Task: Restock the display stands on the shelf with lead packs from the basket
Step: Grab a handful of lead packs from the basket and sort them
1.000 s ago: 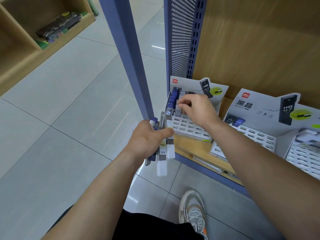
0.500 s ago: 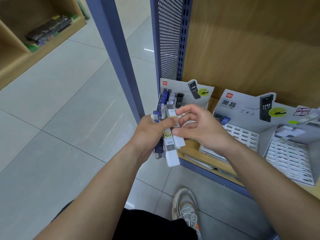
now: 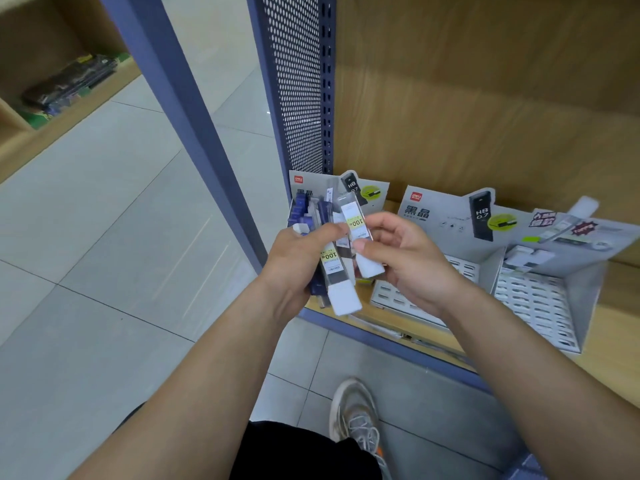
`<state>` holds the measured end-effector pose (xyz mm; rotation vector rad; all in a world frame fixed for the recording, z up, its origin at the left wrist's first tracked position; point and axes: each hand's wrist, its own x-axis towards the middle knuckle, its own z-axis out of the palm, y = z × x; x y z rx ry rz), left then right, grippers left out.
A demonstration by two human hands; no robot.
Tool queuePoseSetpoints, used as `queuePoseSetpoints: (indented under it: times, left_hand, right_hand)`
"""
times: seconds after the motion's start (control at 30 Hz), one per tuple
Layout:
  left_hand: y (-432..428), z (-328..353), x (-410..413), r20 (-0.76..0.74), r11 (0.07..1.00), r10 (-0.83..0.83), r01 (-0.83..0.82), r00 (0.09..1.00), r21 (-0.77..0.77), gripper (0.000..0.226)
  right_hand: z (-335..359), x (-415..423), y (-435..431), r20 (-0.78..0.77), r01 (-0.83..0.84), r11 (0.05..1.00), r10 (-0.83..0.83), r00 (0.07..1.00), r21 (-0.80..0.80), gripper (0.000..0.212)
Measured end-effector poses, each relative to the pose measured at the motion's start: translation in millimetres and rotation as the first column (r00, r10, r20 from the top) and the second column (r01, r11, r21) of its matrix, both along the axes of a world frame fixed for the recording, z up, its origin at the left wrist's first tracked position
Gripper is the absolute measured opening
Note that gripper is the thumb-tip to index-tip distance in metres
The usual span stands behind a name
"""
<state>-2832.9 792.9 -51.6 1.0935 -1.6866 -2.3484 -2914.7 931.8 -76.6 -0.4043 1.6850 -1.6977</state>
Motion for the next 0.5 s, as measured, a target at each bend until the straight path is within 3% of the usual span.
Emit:
queuePoseSetpoints:
  times: [0.13, 0.27, 0.4, 0.5]
  left_hand:
    - [13, 5, -7, -0.035, 0.999, -0.040, 0.039, 0.999, -0.028, 0.009]
    - [32, 6, -14, -0.013, 0.993, -0.083, 0.082, 0.996, -0.082, 0.015]
    - [58, -4, -17, 0.024, 0.975, -0.165, 0.166, 0.986, -0.148, 0.011]
    - [76, -18, -20, 0.060, 0.955, -0.213, 0.221, 0.975, -0.200, 0.007]
  right_hand:
    - [7, 0, 17, 0.035, 0.031, 0.998, -0.029, 0.999, -0.046, 0.027]
    - [13, 2, 52, 0.027, 0.248, 0.967, -0.247, 0.969, -0.062, 0.026]
    - [5, -1, 124, -0.037, 0.502, 0.864, -0.503, 0.864, -0.016, 0.018]
    - [-6, -7, 183, -0.187, 0.642, 0.763, -0.621, 0.761, 0.079, 0.015]
